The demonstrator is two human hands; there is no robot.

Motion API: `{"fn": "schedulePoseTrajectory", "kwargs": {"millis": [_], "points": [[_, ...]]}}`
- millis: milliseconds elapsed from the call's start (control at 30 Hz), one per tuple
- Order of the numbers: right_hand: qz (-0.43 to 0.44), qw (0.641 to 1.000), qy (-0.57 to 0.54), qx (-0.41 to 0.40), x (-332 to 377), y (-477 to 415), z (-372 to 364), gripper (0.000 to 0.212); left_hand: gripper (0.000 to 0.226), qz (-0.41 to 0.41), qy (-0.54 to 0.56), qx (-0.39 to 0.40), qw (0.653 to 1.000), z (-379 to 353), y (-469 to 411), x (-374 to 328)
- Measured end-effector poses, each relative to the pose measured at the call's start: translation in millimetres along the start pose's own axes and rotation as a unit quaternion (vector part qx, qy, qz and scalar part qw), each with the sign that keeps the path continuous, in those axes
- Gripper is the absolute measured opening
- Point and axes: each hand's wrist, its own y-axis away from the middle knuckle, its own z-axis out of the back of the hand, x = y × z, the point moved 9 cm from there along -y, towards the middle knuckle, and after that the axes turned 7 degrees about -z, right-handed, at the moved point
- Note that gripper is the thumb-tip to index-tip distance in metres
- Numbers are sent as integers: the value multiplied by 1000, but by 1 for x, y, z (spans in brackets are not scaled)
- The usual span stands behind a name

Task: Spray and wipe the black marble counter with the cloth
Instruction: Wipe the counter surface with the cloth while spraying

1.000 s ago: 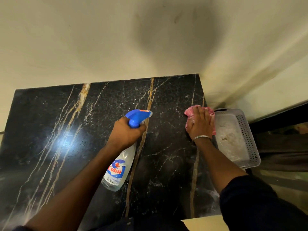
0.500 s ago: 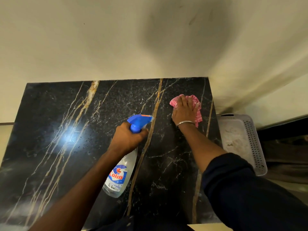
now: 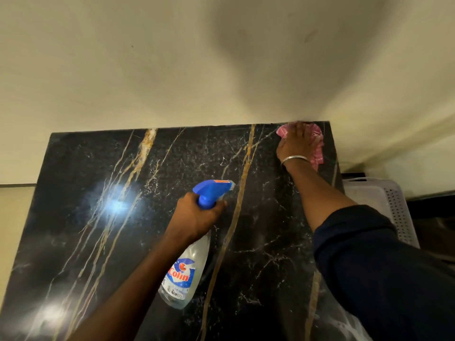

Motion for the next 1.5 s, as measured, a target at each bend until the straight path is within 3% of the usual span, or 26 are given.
{"fn": "schedulePoseTrajectory", "kwargs": {"millis": [133,333,400,533,733,933,1167,1367,1500], "points": [[37,999,21,-2,36,12,-19,70,20,-2,-5,-7,1000,1,-12,-1],[214,975,66,-6,50,21,-27,62,18,-19,-22,24,999,-14,-30,-10],[209,976,60,-30,23,9,-18,60,17,-23,-24,27,999,-15,-33,-11],[110,991,37,-65,-47,-11,4,56,18,-27,-21,40,999,-14,-31,-10],[22,996,44,-75,-79,48,-10,66,17,-21,-15,64,998,-21,-16,-3],[56,997,17,-47,-42,150,-46,65,21,-38,-21,69,997,-30,10,-1],[205,977,60,-11,-50,218,-63,61,21,-40,-27,52,997,-31,35,2],[31,999,21,-36,-166,161,-26,69,19,-39,-27,49,998,-29,44,7],[-36,999,10,-40,-158,171,-32,64,26,-33,-23,41,998,-28,50,14]]}}
